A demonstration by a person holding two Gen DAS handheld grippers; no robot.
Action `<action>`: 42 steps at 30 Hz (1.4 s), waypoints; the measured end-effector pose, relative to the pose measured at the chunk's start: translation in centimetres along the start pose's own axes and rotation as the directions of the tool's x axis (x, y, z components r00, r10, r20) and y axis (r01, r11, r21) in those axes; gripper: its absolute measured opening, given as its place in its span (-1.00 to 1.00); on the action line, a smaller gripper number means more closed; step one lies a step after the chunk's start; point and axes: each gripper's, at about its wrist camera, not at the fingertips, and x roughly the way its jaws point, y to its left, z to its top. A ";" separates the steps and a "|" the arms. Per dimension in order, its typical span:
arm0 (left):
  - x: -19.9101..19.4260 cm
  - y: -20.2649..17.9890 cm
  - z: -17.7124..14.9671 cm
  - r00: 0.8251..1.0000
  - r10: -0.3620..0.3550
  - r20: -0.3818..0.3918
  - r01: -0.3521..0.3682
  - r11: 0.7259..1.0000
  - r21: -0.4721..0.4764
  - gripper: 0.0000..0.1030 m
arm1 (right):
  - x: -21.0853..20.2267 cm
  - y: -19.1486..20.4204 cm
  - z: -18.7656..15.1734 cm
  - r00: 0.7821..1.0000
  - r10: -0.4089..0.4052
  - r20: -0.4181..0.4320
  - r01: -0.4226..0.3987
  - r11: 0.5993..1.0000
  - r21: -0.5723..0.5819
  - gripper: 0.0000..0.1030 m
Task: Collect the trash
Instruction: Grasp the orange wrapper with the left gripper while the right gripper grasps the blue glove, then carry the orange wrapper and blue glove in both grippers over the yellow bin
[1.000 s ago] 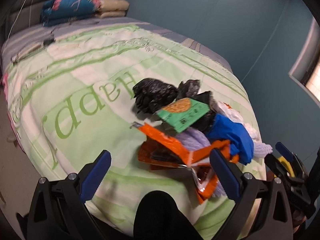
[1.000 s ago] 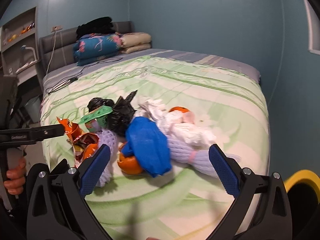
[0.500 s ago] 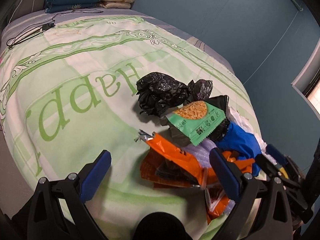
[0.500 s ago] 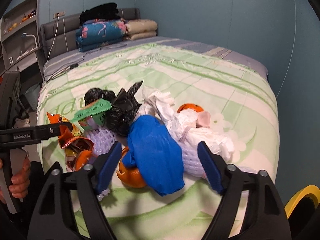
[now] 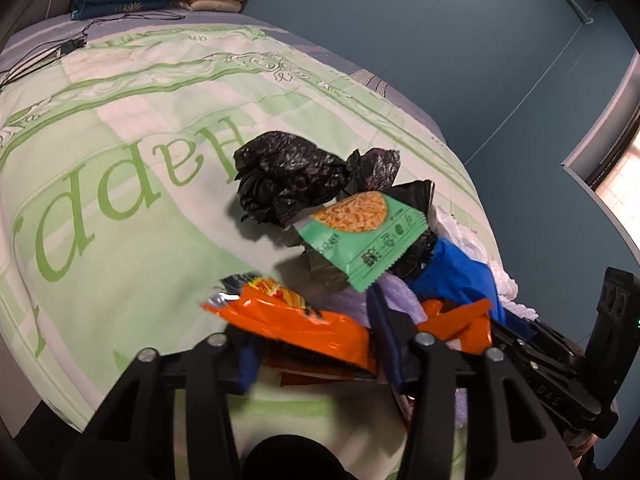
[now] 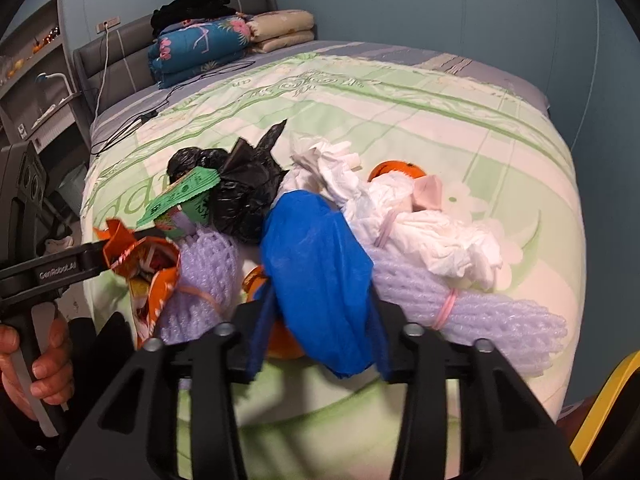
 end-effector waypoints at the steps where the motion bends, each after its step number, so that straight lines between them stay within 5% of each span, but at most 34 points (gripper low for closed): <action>1: -0.1 -0.1 0.0 1.000 -0.003 0.000 0.003 1.000 0.003 -0.19 | -0.1 0.1 0.0 1.000 0.008 -0.001 -0.008 1.000 -0.002 -0.50; 8: -1.4 -0.9 -0.6 0.999 -0.026 0.026 0.025 0.999 0.032 -0.23 | -1.7 0.5 0.1 0.998 0.039 0.046 -0.039 0.999 0.005 -0.84; 22: -7.8 -2.4 -0.8 0.984 -0.046 0.173 0.032 0.996 0.084 -0.23 | -9.4 -1.3 0.7 0.978 0.073 0.193 -0.090 0.993 0.078 -0.86; 42: -12.6 -7.7 -1.5 0.965 -0.108 0.237 0.063 0.980 0.190 -0.23 | -18.0 -3.0 -0.5 0.943 0.054 0.327 -0.088 0.992 0.091 -0.85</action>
